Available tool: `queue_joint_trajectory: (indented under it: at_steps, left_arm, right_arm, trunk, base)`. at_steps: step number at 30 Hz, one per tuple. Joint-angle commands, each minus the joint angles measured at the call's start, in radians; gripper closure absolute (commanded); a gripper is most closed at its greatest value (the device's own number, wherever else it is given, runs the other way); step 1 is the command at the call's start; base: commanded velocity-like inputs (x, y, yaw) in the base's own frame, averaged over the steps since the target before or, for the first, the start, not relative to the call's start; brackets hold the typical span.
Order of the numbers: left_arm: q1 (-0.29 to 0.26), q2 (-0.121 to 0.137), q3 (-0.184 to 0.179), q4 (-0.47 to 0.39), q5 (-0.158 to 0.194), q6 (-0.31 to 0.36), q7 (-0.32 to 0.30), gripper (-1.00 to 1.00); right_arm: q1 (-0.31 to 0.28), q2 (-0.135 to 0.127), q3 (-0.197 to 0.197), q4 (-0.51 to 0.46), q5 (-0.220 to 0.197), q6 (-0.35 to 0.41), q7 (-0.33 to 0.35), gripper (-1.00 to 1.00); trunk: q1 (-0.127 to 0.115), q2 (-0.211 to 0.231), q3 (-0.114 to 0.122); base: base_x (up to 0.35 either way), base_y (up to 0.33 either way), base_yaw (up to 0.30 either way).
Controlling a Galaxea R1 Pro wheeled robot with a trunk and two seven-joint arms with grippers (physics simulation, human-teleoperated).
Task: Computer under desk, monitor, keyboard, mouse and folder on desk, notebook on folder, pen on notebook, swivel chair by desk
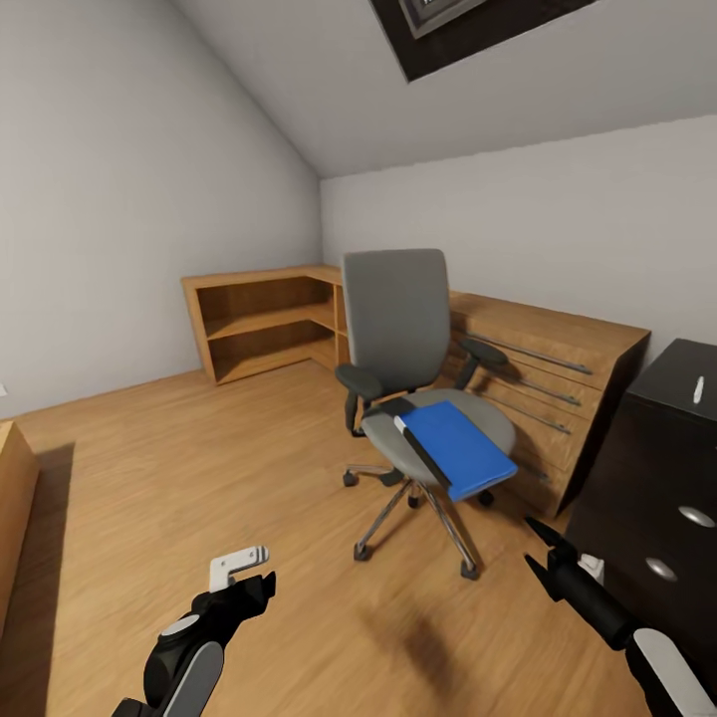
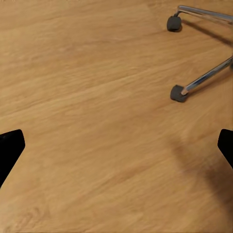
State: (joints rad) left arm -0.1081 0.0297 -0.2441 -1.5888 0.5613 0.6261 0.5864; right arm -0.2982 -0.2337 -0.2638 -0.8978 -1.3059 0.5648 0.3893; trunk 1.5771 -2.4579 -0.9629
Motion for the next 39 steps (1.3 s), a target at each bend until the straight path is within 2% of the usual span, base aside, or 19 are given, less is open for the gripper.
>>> queue_joint_trajectory:
  at_steps: [1, 24, 39]
  left_arm:
    - [-0.001, 0.001, -0.002, -0.001, 0.01, 0.001, 0.01, -1.0]
    - [-0.001, 0.001, -0.002, 0.0, 0.009, 0.001, 0.011, -1.0]
    - [-0.001, 0.001, -0.007, 0.001, 0.009, 0.001, 0.009, -1.0]
  right_arm:
    - [-0.001, 0.0, -0.002, 0.0, -0.004, 0.007, 0.0, -1.0]
    - [-0.001, 0.001, -0.002, 0.0, -0.003, 0.005, -0.001, -1.0]
    - [0.0, 0.001, -0.002, 0.0, -0.003, 0.004, -0.001, -1.0]
  trunk:
    - [0.0, 0.0, -0.001]
    - [0.0, 0.0, -0.001]
    - [0.0, 0.0, -0.001]
  base:
    - [0.17, 0.034, 0.0]
    - [0.172, 0.073, 0.0]
    - [0.062, 0.017, 0.0]
